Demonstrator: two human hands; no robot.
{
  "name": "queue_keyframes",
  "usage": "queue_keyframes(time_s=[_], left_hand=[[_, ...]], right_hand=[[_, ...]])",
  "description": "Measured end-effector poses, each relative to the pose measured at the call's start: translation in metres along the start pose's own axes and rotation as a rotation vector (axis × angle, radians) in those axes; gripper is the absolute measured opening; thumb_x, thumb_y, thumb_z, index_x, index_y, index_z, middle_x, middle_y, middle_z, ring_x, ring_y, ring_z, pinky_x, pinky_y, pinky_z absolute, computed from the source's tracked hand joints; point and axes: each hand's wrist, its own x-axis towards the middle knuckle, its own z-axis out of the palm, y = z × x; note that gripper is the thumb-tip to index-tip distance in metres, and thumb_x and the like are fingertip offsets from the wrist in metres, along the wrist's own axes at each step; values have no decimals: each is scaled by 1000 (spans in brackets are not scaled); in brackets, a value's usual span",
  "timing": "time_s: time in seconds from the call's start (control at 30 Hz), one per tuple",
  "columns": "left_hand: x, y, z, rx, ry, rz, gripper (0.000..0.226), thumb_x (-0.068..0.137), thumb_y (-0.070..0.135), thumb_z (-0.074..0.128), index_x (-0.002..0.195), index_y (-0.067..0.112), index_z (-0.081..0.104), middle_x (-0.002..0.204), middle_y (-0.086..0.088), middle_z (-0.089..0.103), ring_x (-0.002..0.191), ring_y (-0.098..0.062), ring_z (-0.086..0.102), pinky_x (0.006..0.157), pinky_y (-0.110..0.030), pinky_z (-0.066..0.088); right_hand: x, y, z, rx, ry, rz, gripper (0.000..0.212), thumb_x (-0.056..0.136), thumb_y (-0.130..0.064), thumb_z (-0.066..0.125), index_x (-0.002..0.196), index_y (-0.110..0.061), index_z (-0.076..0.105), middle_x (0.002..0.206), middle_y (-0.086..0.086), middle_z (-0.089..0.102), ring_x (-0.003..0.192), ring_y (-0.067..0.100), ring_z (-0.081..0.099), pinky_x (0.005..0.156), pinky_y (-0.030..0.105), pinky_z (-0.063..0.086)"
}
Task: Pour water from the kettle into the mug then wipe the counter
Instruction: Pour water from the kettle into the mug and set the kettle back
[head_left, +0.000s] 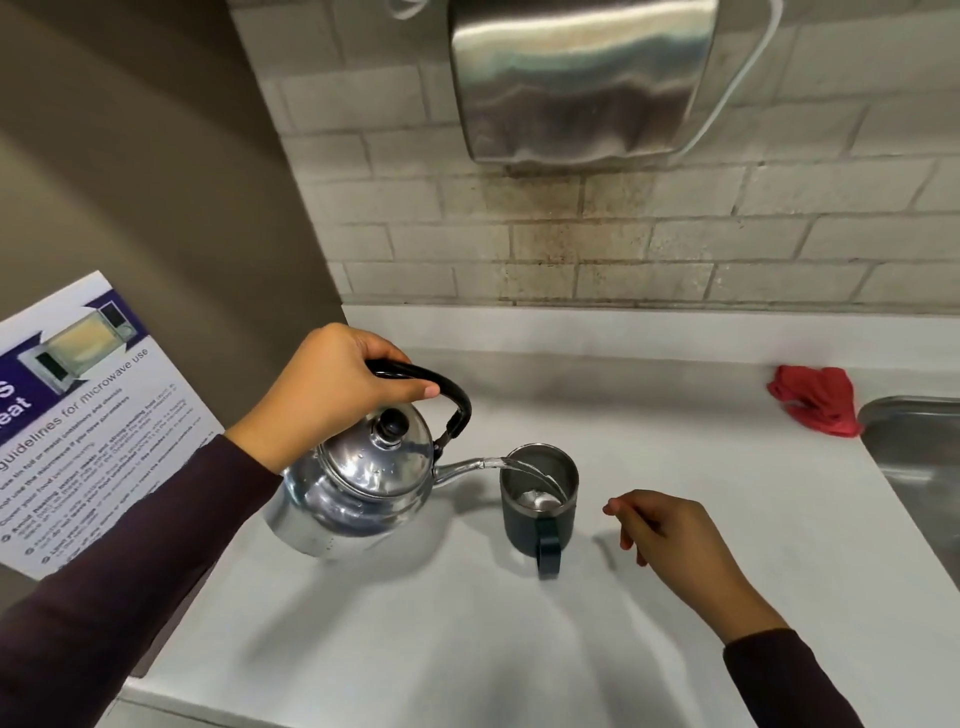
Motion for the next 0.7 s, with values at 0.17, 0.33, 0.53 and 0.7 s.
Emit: queue_keyframes(time_s=[0.17, 0.33, 0.53, 0.7], left_hand=[[3, 1, -4, 55, -8, 25, 21, 57, 42, 84, 67, 26, 76, 49, 17, 66, 41, 4, 53, 41, -8, 38], [6, 2, -8, 72, -24, 30, 20, 58, 39, 84, 69, 24, 76, 47, 19, 64, 41, 5, 53, 40, -6, 37], [5, 4, -13, 120, -34, 76, 23, 58, 42, 83, 69, 24, 76, 46, 22, 61, 39, 5, 50, 39, -7, 35], [6, 7, -19, 149, -53, 93, 22, 56, 47, 82, 66, 30, 74, 51, 22, 64, 40, 4, 53, 39, -8, 36]], right_hand=[[-2, 1, 0, -4, 7, 4, 21, 92, -32, 53, 82, -25, 70, 62, -3, 67, 51, 3, 57, 57, 17, 43], [-4, 1, -1, -11, 12, 2, 20, 93, -31, 53, 83, -26, 70, 63, -5, 67, 54, 4, 57, 58, 16, 42], [-4, 1, 0, -18, 19, 1, 21, 92, -31, 54, 81, -25, 70, 62, -4, 67, 52, 4, 57, 57, 16, 40], [-3, -1, 2, -12, 22, 1, 22, 92, -31, 54, 79, -24, 70, 61, -3, 67, 51, 6, 58, 57, 19, 44]])
